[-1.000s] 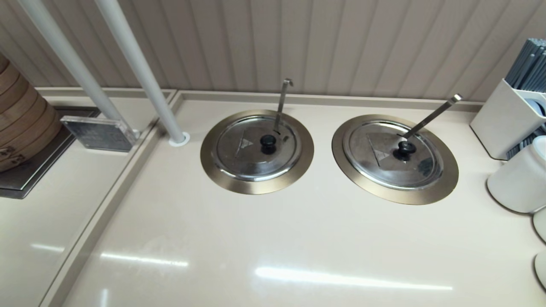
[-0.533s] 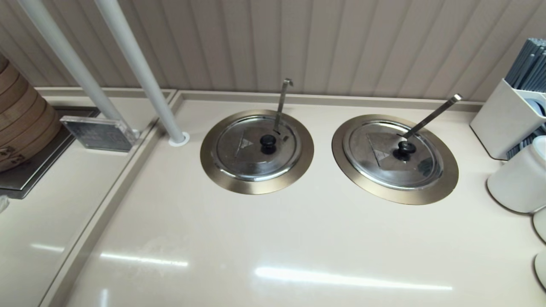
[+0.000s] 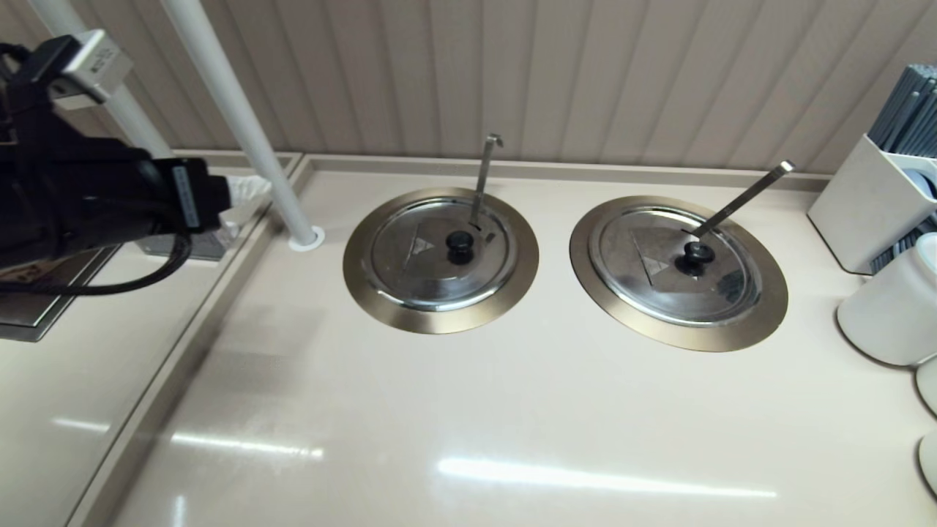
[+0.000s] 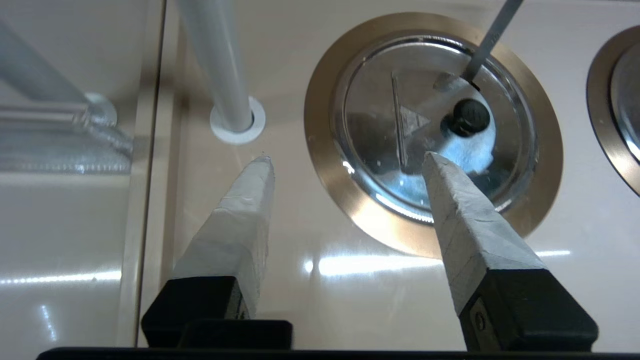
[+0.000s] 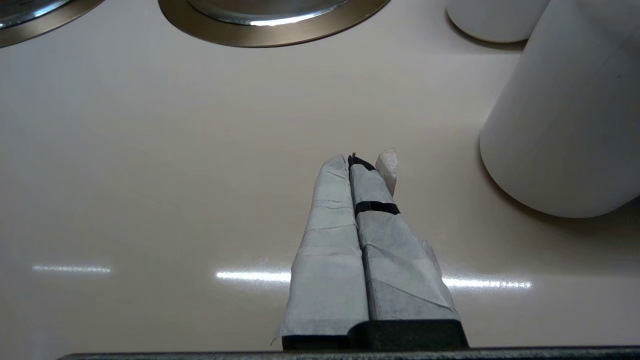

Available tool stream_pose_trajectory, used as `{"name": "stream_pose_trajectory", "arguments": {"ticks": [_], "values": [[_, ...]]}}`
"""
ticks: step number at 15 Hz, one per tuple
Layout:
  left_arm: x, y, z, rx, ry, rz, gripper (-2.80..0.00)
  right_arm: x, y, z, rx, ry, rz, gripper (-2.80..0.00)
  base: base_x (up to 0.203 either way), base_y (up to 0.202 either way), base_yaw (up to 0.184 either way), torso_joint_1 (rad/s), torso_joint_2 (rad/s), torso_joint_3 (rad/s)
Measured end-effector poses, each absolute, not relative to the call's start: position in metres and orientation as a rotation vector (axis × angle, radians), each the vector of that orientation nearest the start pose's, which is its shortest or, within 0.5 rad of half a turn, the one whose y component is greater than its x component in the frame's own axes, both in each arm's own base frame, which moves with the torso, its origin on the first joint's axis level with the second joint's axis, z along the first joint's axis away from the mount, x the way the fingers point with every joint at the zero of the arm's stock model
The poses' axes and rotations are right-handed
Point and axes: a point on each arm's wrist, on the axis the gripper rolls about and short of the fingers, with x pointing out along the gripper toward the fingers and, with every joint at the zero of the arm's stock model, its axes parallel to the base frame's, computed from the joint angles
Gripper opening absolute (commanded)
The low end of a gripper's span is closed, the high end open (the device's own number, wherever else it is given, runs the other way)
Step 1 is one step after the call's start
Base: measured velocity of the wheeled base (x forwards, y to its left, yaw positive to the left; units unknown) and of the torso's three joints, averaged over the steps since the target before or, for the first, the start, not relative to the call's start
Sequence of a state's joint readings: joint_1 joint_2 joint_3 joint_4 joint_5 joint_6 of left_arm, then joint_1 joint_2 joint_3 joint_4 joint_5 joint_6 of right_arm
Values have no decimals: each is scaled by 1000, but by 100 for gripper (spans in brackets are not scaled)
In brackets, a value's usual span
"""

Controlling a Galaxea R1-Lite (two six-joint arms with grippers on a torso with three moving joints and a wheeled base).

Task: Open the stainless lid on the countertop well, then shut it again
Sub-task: Open the lid

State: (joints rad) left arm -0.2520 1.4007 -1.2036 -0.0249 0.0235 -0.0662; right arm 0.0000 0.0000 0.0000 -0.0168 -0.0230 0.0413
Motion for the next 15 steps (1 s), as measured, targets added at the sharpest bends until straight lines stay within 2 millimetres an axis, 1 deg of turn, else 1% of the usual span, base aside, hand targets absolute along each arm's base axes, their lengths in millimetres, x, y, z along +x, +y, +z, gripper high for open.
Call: {"name": "stream_pose_trajectory", "arguments": {"ticks": [1, 3, 5, 7, 8, 10, 11, 13, 14, 15], "values": [[246, -68, 321, -35, 169, -227, 0, -23, -1, 77, 41, -17, -23, -280, 0, 0, 0, 0, 0, 0], [275, -97, 321, -35, 172, -269, 0, -23, -1, 77, 41, -17, -23, -280, 0, 0, 0, 0, 0, 0], [297, -122, 316, -35, 178, -266, 0, -23, -1, 77, 41, -17, -23, -280, 0, 0, 0, 0, 0, 0], [316, -147, 314, -33, 165, -220, 0, -23, -1, 77, 41, -17, -23, -280, 0, 0, 0, 0, 0, 0], [322, -159, 311, -37, 164, -209, 0, -23, 0, 77, 42, -17, -22, -280, 0, 0, 0, 0, 0, 0], [327, -176, 296, -40, 176, -230, 0, -23, -1, 77, 41, -17, -22, -280, 0, 0, 0, 0, 0, 0], [329, -182, 290, -44, 164, -246, 0, -23, -1, 77, 42, -17, -22, -280, 0, 0, 0, 0, 0, 0], [332, -191, 286, -70, 78, -273, 0, -23, -1, 77, 41, -17, -23, -280, 0, 0, 0, 0, 0, 0], [332, -193, 286, -78, 50, -276, 0, -23, -1, 77, 41, -17, -23, -280, 0, 0, 0, 0, 0, 0], [331, -193, 282, -67, 68, -278, 0, -23, -1, 77, 41, -17, -23, -280, 0, 0, 0, 0, 0, 0]]}}
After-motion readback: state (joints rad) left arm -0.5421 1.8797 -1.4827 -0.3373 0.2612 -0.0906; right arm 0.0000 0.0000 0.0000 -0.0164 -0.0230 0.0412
